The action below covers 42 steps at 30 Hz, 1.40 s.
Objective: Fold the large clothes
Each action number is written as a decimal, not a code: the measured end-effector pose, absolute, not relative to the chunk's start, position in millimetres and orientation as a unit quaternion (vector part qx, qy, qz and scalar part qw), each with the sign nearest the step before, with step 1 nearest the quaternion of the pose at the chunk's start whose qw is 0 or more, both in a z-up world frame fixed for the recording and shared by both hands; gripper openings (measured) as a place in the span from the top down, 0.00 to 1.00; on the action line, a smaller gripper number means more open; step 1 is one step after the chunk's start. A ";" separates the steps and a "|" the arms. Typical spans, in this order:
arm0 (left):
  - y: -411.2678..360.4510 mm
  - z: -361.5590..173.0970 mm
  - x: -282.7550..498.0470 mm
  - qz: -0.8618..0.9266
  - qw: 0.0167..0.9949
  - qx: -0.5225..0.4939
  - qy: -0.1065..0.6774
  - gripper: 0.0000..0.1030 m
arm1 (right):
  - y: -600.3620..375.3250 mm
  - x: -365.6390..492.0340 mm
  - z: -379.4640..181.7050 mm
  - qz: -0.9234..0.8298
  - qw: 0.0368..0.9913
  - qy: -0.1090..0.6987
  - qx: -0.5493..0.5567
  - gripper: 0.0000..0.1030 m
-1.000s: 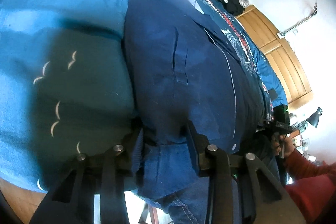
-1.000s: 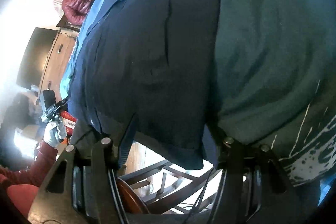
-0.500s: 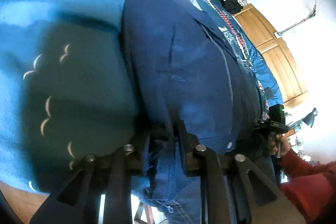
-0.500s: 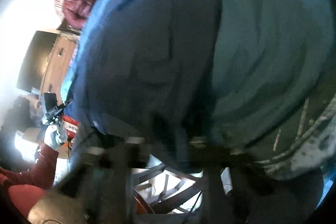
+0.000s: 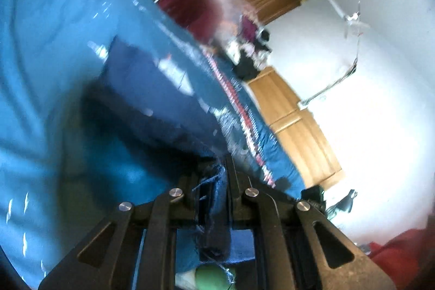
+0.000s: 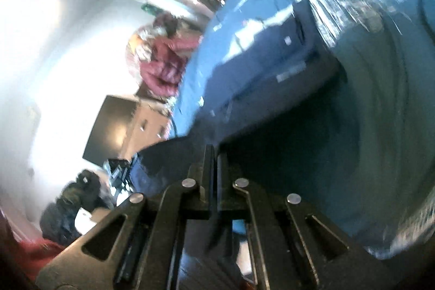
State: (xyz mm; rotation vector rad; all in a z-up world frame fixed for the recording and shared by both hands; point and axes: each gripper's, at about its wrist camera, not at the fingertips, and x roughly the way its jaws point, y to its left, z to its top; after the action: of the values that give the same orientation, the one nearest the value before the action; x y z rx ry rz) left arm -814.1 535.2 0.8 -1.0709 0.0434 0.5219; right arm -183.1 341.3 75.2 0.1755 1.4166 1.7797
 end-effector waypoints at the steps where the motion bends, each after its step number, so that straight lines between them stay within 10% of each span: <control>1: 549.6 9.0 -811.1 0.246 0.829 -0.502 0.013 0.88 | 354.4 -175.3 79.7 0.707 0.417 0.565 0.079 1.00; 12: 783.7 -3.3 -739.6 0.350 0.796 -0.487 0.081 0.76 | 595.3 -94.0 56.3 0.671 0.482 0.563 0.023 0.94; 18: 882.5 -113.1 -682.8 0.423 0.712 -0.500 0.252 0.60 | 645.0 -88.6 -13.5 0.626 0.529 0.569 -0.072 0.59; 26: 865.4 -84.9 -702.5 0.412 0.768 -0.459 0.171 0.47 | 656.2 -108.4 -44.2 0.627 0.538 0.548 -0.130 0.53; 29: 856.7 -65.8 -732.1 0.471 0.760 -0.427 0.134 0.22 | 657.8 -112.0 -48.5 0.624 0.543 0.546 -0.132 0.53; 42: 805.8 -70.1 -714.3 0.456 0.772 -0.382 0.225 0.22 | 589.7 -159.4 9.8 0.620 0.639 0.425 -0.162 0.41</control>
State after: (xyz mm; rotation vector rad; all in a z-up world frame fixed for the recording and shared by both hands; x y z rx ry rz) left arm -714.3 805.8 -70.1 -0.8283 0.4877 0.9873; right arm -159.4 589.7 9.8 -0.3706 0.9696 1.4146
